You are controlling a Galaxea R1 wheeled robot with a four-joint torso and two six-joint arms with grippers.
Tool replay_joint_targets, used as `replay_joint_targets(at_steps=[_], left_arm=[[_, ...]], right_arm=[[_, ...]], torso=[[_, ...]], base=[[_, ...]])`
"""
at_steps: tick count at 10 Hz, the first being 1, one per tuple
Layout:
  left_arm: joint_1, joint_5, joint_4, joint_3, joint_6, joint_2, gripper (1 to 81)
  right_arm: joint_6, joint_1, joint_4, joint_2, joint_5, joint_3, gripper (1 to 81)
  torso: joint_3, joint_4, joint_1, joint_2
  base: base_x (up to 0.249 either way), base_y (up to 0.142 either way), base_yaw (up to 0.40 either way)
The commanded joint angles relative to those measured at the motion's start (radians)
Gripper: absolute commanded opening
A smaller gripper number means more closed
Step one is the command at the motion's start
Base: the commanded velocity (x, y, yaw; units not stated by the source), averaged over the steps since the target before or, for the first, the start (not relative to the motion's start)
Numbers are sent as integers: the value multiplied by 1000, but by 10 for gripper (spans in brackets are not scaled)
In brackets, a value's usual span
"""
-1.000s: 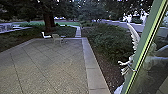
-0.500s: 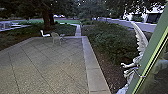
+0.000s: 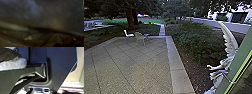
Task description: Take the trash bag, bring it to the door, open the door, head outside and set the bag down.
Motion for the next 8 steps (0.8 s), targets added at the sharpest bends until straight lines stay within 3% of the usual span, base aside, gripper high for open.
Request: replay_joint_targets(at_steps=[1,8], left_arm=[[-25,77,1,4,4,2,10],[-23,77,1,4,4,2,10]], right_arm=[[-2,28,-1,7,-68,7,811],[-2,26,-3,4,-68,7,811]], torso=[[0,0,0,0],[1,0,-3,-2]], base=[[135,0,0],[135,0,0]])
